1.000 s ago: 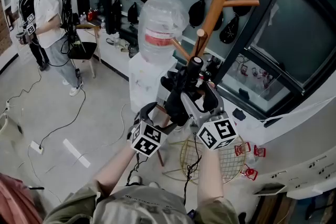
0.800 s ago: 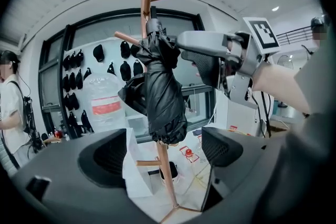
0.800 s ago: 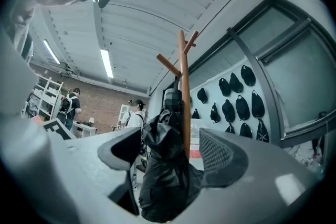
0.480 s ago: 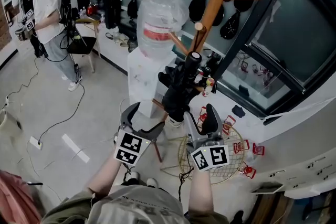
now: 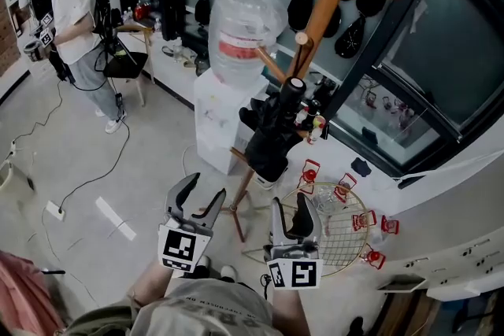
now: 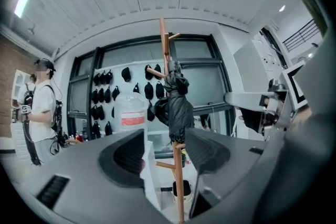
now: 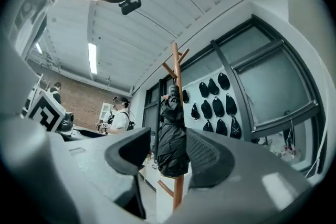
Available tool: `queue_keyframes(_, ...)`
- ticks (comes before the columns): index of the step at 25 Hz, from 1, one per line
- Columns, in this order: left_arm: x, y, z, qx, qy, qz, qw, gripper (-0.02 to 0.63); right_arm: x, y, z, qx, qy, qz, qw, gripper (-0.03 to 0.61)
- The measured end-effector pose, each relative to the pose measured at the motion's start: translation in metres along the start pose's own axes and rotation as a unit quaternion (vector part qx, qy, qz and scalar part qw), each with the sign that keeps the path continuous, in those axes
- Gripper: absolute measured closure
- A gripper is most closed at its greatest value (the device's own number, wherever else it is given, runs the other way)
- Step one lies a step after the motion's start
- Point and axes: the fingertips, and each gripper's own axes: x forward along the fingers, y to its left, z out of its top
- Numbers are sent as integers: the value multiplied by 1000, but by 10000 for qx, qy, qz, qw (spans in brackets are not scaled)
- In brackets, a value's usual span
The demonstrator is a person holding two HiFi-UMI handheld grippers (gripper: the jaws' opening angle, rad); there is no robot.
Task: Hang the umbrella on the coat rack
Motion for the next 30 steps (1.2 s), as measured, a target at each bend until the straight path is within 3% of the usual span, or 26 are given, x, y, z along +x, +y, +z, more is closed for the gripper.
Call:
queue_keyframes(1, -2, 4, 4, -13, -114, 127, 9999, 394, 0, 1, 2, -102, -22, -55, 9999, 371)
queue_keyframes(3, -4, 8, 11, -52, -290, 298, 9991, 448, -1, -1, 7, -190, -110, -160, 9996, 469)
queue_keyframes(8, -10, 17, 27, -118, -716, 603, 9955, 584, -4, -4, 9, -217, -179, -316, 9991, 577)
queue_keyframes(19, -8, 13, 47, -301, -1037, 516, 9928, 603, 4, 3, 25, -461, -309, -364, 9978, 577)
queue_keyframes(30, -5, 10, 51, -291, -1065, 495, 9927, 603, 10, 8, 31, -944, -256, -371, 9945, 580)
